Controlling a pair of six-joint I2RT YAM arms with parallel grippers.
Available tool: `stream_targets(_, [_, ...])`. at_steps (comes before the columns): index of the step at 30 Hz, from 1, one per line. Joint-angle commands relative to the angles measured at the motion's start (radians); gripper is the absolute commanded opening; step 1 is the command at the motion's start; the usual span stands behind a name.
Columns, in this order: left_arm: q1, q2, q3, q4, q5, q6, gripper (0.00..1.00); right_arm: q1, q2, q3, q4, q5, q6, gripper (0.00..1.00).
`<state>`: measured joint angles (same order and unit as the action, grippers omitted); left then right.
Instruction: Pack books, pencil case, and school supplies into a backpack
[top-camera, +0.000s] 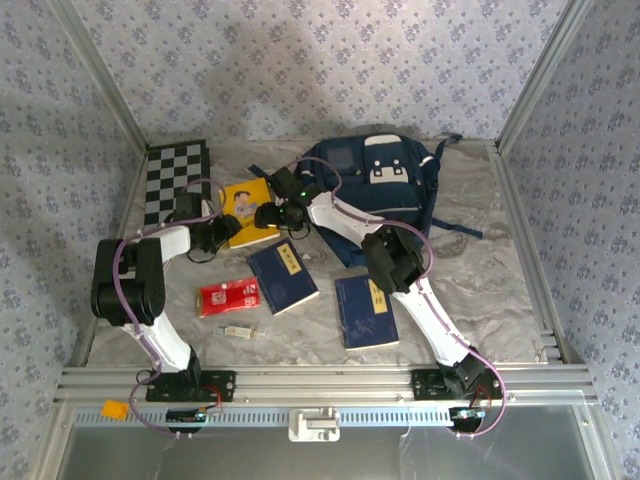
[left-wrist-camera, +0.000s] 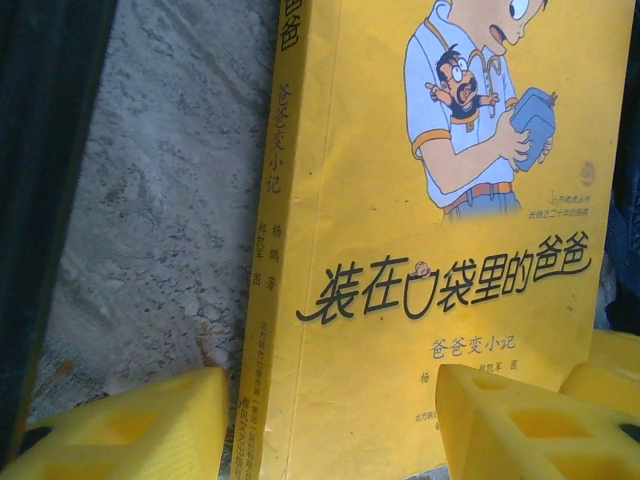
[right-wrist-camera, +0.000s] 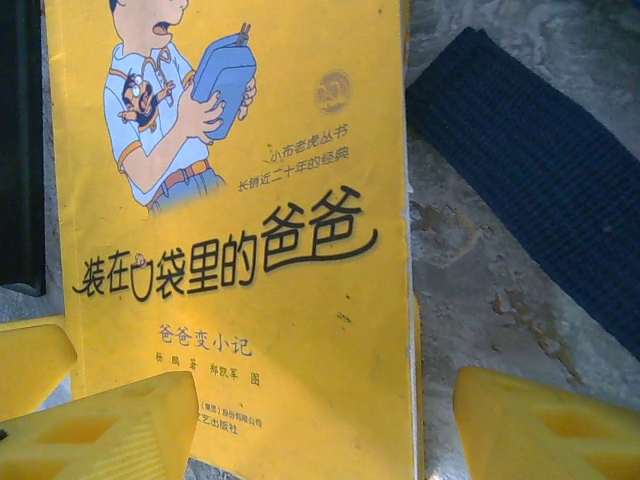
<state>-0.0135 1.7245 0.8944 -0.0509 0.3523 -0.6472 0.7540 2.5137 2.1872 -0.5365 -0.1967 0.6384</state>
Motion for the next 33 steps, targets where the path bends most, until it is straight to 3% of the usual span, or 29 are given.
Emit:
stream_targets(1, [-0.01, 0.017, 0.006, 0.001, 0.013, 0.019, 0.55, 0.006, 0.036, 0.048, -0.046, -0.033, -0.039, 0.7])
stream_targets(15, [-0.016, 0.009, 0.001, -0.006, 0.015, 0.023, 0.54, 0.0, -0.043, 0.074, -0.049, -0.058, -0.032, 0.7])
stream_targets(24, [-0.016, 0.006, -0.006, -0.009, 0.016, 0.027, 0.54, -0.005, -0.093, 0.03, 0.01, -0.151, -0.018, 0.65])
stream_targets(28, [-0.016, 0.003, -0.011, -0.007, 0.017, 0.026, 0.54, -0.01, -0.111, -0.024, 0.079, -0.207, 0.059, 0.62])
stream_targets(33, [-0.018, 0.0, -0.01, -0.006, 0.022, 0.021, 0.54, -0.011, -0.096, -0.038, 0.07, -0.198, 0.077, 0.6])
